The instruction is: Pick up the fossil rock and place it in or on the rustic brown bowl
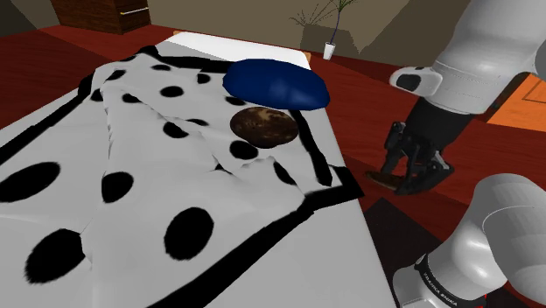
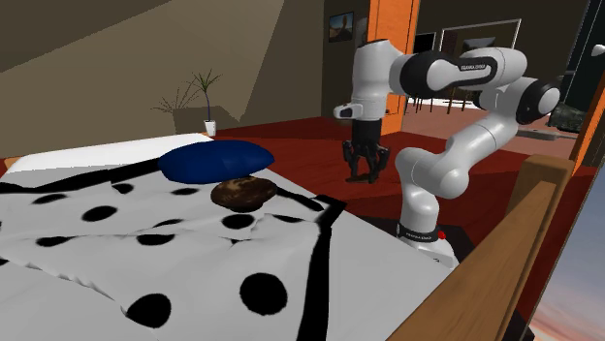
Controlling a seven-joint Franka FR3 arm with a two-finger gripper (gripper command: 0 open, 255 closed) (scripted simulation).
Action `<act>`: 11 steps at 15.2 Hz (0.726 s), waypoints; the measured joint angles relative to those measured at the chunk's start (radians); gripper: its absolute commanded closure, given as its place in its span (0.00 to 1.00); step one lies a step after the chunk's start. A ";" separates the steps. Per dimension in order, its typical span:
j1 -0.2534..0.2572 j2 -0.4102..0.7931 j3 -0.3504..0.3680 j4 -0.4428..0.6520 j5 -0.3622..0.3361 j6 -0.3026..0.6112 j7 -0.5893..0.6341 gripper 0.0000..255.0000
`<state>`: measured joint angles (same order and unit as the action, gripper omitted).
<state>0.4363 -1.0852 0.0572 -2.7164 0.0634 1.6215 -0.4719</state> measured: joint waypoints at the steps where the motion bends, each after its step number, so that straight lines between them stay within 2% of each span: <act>1: 0.000 0.001 0.000 0.012 0.000 -0.011 0.001 1.00; 6: -0.001 0.023 -0.001 0.089 -0.002 -0.065 0.004 1.00; 11: -0.018 0.201 -0.024 0.192 -0.025 0.007 -0.022 1.00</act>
<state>0.4180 -0.8842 0.0335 -2.5240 0.0388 1.6284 -0.4941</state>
